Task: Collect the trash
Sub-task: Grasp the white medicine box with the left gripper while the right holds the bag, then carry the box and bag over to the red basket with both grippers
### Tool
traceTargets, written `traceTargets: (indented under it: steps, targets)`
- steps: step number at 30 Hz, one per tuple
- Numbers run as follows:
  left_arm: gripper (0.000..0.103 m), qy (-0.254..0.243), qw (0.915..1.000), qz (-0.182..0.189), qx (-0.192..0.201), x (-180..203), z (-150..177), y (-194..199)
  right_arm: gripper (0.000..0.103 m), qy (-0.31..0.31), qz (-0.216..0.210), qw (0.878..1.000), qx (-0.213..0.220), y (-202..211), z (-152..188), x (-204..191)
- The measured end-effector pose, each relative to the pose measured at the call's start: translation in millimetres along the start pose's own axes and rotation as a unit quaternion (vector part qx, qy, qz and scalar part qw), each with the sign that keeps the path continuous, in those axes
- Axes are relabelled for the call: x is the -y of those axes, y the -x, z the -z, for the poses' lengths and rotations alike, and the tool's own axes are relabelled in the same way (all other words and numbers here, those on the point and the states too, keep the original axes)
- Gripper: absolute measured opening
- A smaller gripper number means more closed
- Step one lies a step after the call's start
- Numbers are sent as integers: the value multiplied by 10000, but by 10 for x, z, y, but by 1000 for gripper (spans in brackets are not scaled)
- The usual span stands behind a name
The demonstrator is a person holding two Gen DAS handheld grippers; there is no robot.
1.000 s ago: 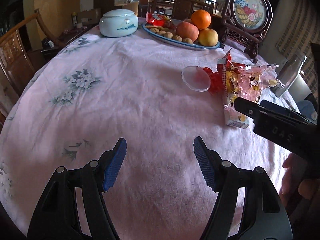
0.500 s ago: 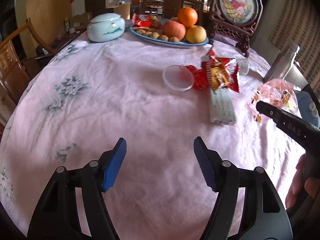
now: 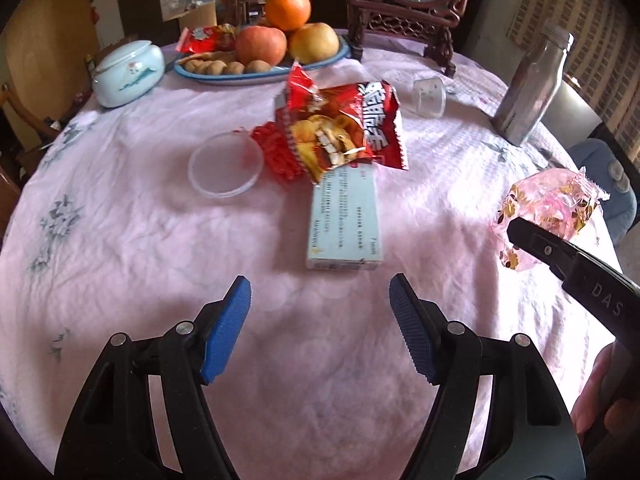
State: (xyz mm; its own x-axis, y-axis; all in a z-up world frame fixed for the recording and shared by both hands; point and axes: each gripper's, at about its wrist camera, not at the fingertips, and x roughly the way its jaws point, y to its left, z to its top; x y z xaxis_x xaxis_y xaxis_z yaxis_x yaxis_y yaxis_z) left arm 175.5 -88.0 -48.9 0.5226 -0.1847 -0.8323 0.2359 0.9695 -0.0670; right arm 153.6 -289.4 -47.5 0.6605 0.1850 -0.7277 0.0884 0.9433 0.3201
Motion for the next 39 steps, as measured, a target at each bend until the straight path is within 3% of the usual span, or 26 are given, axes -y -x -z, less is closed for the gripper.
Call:
traceTargets:
  steps: [14,19,22,29,39]
  targets:
    - [68,-39,9998,-41,-197,157,-216,-387,19,-192,-188,9996,10,25,-4,48]
    - [46,-23,9996,-37,-281,141,-260,-460,19,-205,-224,9995,-43,0,-7,55]
    - [46,-52,9996,-39,-275,129,-244,-439,19,-207,-230,9995,-48,-4,-10,56]
    - [46,-140,9998,-50,-147,51,-77,-164,19,-154,-198,9997,-60,-22,-7,42]
    - [46,-103,9997,56,209,-244,500,584,19,61,-151,9999,-26,-25,49,-72]
